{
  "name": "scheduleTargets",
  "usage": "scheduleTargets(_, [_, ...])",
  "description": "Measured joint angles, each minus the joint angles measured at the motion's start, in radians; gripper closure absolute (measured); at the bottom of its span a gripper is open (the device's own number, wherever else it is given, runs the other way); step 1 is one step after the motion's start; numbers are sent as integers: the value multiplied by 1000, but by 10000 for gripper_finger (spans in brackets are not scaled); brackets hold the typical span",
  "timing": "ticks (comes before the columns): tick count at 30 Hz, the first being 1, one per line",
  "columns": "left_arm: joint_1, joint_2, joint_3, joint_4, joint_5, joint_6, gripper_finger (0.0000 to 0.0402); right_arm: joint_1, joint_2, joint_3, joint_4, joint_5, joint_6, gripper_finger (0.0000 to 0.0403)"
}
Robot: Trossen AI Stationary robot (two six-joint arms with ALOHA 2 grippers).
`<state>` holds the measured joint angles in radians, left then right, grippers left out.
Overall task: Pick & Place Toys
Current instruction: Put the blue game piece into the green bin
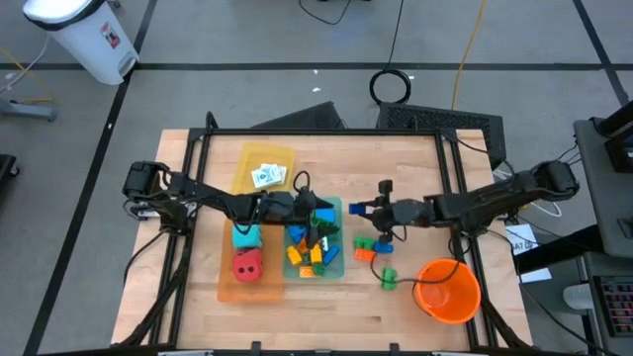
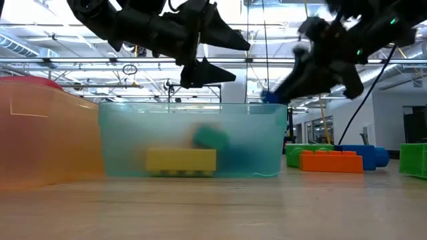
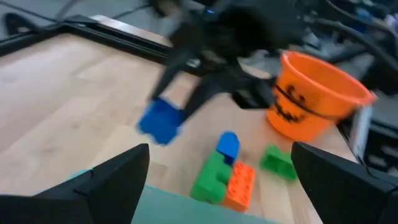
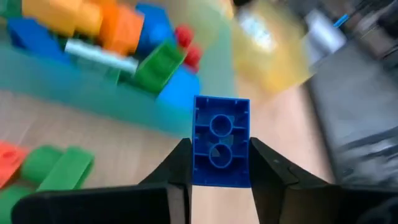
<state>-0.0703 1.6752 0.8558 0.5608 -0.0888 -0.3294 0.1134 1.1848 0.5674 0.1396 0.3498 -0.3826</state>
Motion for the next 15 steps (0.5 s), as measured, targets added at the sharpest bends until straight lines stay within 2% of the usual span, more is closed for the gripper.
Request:
scheduleTargets(4, [0, 1, 0, 19, -68, -56, 5, 113, -5, 0, 127, 150, -113, 325])
scheduleTargets(9, [0, 22, 0, 93, -71, -75, 5, 188, 67, -1, 314, 193, -265, 326])
scheduleTargets(15, [-10, 79, 13, 158, -71, -71, 5, 198, 159, -1, 478, 228, -378, 324])
